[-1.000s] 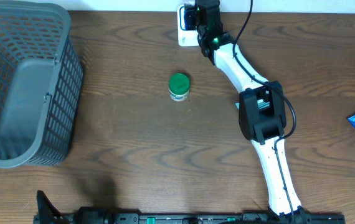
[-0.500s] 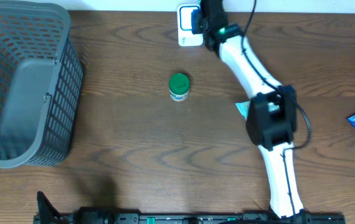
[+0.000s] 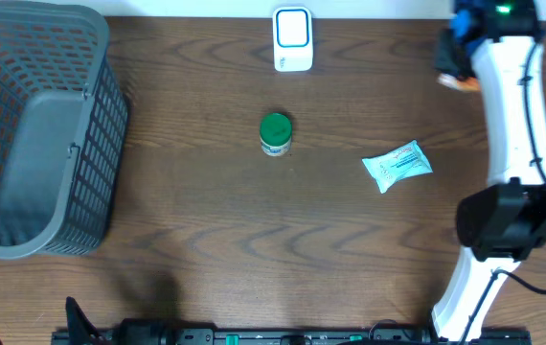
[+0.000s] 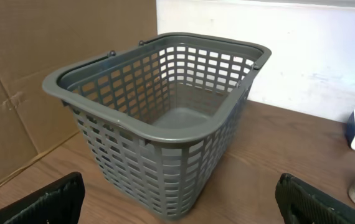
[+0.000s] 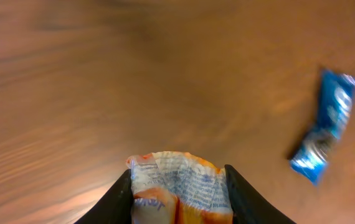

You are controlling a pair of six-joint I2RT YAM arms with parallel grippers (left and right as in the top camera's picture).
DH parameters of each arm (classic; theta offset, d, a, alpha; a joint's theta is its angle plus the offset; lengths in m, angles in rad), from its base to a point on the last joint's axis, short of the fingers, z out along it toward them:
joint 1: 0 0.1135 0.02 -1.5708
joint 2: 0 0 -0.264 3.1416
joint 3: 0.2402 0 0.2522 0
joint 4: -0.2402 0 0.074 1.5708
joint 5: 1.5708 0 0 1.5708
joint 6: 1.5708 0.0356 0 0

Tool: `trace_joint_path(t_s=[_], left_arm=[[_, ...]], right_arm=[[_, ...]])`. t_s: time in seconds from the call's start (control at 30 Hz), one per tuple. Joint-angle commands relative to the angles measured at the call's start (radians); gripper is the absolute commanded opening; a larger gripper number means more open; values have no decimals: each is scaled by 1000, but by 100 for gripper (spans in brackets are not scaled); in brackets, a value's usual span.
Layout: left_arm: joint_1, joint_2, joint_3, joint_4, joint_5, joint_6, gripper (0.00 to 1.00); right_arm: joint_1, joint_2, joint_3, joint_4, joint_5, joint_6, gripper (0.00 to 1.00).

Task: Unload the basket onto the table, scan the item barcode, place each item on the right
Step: 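Carry the orange packet to the far right and release it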

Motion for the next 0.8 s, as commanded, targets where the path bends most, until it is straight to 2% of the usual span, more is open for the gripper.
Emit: trace_joint_path(t_s=[0.0, 0.27, 0.4, 0.43, 0.53, 0.67, 0.77], left_arm=[[5, -1, -2, -6, 29, -10, 98], [5, -1, -13, -22, 30, -10, 98], [5, -1, -68, -24, 35, -54, 98], [5, -1, -89, -13, 35, -77, 98], [5, -1, -159, 69, 38, -133, 98], [5, -1, -279, 262, 38, -137, 98], [5, -1, -373, 423, 71, -137, 98]], right_arm=[[-117, 23, -89, 20, 69, 64, 33], [-349, 23, -317, 221, 58, 76, 31], [-425, 23, -404, 336, 47, 79, 38], [-442, 23, -425, 368, 46, 79, 43], [-484, 23, -464, 430, 32, 79, 72], [-523, 23, -477, 459, -35, 79, 96], [-537, 13, -475, 456, -129, 78, 99]])
